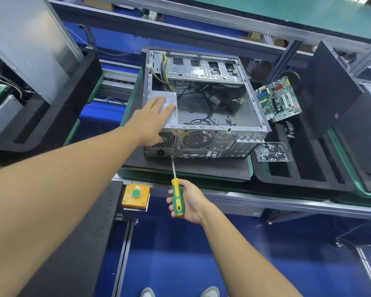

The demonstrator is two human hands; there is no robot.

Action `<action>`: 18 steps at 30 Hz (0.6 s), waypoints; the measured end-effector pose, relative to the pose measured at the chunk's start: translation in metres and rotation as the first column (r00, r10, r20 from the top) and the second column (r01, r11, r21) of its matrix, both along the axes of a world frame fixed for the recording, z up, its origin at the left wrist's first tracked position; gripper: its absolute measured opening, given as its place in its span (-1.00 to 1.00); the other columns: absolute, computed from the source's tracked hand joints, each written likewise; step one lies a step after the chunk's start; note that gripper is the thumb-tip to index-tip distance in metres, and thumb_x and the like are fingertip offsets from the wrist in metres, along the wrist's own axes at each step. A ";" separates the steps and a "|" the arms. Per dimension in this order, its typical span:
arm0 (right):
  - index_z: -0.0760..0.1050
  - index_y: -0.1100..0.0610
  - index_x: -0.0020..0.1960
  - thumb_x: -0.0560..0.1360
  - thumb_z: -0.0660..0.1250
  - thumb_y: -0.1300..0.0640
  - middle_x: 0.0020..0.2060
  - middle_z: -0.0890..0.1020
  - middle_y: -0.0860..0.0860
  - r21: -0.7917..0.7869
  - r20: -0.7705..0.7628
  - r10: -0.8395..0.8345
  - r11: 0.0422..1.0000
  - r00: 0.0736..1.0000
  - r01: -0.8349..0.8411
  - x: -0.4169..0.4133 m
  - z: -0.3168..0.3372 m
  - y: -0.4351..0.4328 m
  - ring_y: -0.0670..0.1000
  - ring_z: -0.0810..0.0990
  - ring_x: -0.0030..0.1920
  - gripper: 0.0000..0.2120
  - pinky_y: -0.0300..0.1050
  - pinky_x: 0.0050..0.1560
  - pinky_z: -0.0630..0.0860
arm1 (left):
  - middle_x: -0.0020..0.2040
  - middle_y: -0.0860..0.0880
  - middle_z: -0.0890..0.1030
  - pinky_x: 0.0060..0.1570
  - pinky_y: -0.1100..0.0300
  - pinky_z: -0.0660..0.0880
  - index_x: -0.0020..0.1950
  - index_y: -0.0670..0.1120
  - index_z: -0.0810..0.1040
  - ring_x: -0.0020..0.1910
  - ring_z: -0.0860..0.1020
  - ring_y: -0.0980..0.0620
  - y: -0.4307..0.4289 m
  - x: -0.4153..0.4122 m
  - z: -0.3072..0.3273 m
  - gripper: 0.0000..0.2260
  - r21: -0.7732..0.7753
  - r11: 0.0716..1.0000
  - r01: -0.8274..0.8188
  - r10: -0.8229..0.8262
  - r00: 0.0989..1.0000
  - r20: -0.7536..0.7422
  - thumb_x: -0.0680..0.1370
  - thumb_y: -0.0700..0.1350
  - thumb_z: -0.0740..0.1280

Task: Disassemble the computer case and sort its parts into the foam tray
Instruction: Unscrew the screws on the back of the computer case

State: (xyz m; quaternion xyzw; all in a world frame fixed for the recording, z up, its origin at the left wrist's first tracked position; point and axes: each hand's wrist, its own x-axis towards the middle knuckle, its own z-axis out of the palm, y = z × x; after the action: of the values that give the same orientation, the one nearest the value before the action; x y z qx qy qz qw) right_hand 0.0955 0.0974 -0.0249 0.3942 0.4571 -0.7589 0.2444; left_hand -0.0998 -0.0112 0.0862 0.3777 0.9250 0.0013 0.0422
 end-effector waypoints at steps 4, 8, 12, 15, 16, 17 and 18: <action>0.52 0.25 0.09 0.69 0.01 0.03 -0.22 0.62 0.12 0.069 -0.036 0.014 0.998 0.999 -0.012 0.003 -0.001 -0.003 0.03 0.53 -0.33 -0.61 -0.09 -0.33 0.52 | 0.63 -0.11 -0.16 0.43 -0.18 0.31 0.63 0.01 -0.13 0.60 -0.16 -0.10 0.000 0.000 0.000 0.00 0.000 1.000 -0.002 0.002 1.000 -0.005 0.45 0.02 0.53; 0.43 0.13 0.03 0.67 0.18 0.03 -0.15 0.58 0.09 0.247 -0.117 0.022 0.969 0.993 0.007 0.007 -0.008 -0.012 0.02 0.51 -0.27 -0.83 -0.08 -0.30 0.60 | 0.63 -0.10 -0.16 0.43 -0.18 0.31 0.63 0.01 -0.13 0.60 -0.16 -0.10 0.001 0.001 0.001 0.00 0.001 1.000 -0.004 0.004 1.000 -0.001 0.45 0.01 0.53; 0.41 0.06 0.09 0.64 0.25 -0.03 -0.05 0.51 0.09 0.248 -0.099 0.032 0.969 0.995 -0.007 0.008 -0.008 -0.017 0.00 0.58 -0.25 -0.84 -0.04 -0.28 0.64 | 0.63 -0.10 -0.16 0.43 -0.17 0.31 0.63 0.01 -0.13 0.60 -0.16 -0.10 0.001 0.002 0.001 -0.01 -0.002 1.000 -0.006 0.006 1.000 0.003 0.45 -0.01 0.52; 0.40 0.06 0.08 0.64 0.24 -0.06 -0.10 0.51 0.08 0.200 -0.081 -0.006 0.980 0.997 0.022 0.006 -0.005 -0.017 -0.02 0.51 -0.35 -0.81 -0.14 -0.40 0.52 | 0.64 -0.10 -0.15 0.43 -0.18 0.31 0.63 0.01 -0.12 0.60 -0.16 -0.09 0.001 0.002 0.002 -0.02 0.003 1.000 -0.010 0.010 1.000 0.007 0.45 -0.02 0.53; 0.42 0.09 0.10 0.65 0.23 -0.07 -0.13 0.52 0.09 0.154 -0.068 -0.041 0.987 0.997 0.052 0.005 -0.003 -0.017 -0.01 0.49 -0.36 -0.77 -0.15 -0.43 0.47 | 0.64 -0.09 -0.15 0.42 -0.18 0.31 0.63 0.01 -0.12 0.60 -0.16 -0.09 0.001 0.002 0.002 -0.02 0.003 1.000 -0.009 0.009 1.000 0.007 0.46 -0.02 0.52; 0.45 0.14 0.13 0.66 0.20 -0.08 -0.16 0.55 0.10 0.102 -0.049 -0.073 0.992 0.996 0.078 0.004 -0.001 -0.016 0.00 0.48 -0.35 -0.72 -0.14 -0.44 0.44 | 0.64 -0.09 -0.15 0.42 -0.18 0.32 0.63 0.01 -0.12 0.60 -0.16 -0.08 0.000 0.002 0.002 -0.02 0.003 1.000 -0.008 0.008 1.000 0.006 0.46 -0.02 0.52; 0.48 0.20 0.16 0.67 0.16 -0.07 -0.17 0.59 0.12 0.058 -0.034 -0.090 0.994 0.995 0.092 0.004 0.000 -0.015 0.01 0.48 -0.35 -0.66 -0.14 -0.44 0.44 | 0.63 -0.09 -0.15 0.42 -0.18 0.32 0.63 0.02 -0.12 0.60 -0.16 -0.08 0.000 0.002 0.002 -0.02 0.002 1.000 -0.009 0.009 1.000 0.006 0.46 -0.01 0.52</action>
State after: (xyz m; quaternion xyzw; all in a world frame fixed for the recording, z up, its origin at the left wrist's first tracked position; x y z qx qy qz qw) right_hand 0.0997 0.0820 -0.0245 0.4101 0.4648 -0.7613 0.1905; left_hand -0.0979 -0.0110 0.0879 0.3738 0.9264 0.0034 0.0445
